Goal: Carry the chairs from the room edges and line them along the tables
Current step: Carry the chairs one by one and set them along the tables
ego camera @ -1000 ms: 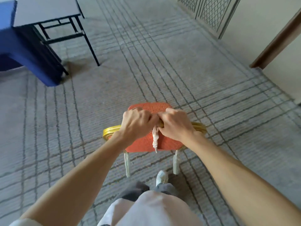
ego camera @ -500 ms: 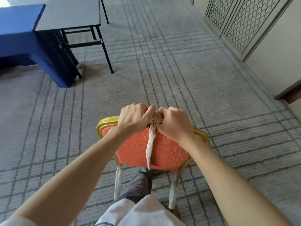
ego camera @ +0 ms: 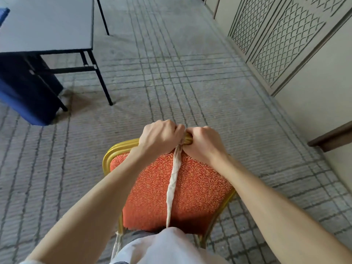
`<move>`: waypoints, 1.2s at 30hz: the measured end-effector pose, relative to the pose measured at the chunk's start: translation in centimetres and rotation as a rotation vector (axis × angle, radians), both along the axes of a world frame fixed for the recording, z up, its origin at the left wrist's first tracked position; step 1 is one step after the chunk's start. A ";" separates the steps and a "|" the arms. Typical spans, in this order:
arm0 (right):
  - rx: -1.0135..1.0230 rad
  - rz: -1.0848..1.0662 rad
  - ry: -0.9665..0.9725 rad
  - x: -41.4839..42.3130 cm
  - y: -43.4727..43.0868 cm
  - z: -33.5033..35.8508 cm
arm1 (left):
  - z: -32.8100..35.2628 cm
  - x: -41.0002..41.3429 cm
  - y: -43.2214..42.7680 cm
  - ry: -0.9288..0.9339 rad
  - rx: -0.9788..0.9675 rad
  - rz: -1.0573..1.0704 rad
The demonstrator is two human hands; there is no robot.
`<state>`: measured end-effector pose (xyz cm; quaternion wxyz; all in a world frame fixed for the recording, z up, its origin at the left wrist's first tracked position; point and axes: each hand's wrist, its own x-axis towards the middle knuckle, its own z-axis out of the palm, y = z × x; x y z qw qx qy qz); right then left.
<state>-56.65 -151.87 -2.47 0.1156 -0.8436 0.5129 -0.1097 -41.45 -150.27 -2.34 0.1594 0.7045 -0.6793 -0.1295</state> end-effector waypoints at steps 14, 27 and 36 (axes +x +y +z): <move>-0.394 0.146 -0.152 6.8 -24.3 2.9 | 3.9 7.5 -22.2 -0.043 -0.220 0.072; -0.322 0.271 -0.128 9.4 -48.4 -4.2 | -3.0 9.6 -44.1 -0.005 -0.018 0.174; -0.167 0.113 -0.067 15.6 -64.0 -0.7 | -0.2 14.7 -60.9 -0.011 -0.129 0.285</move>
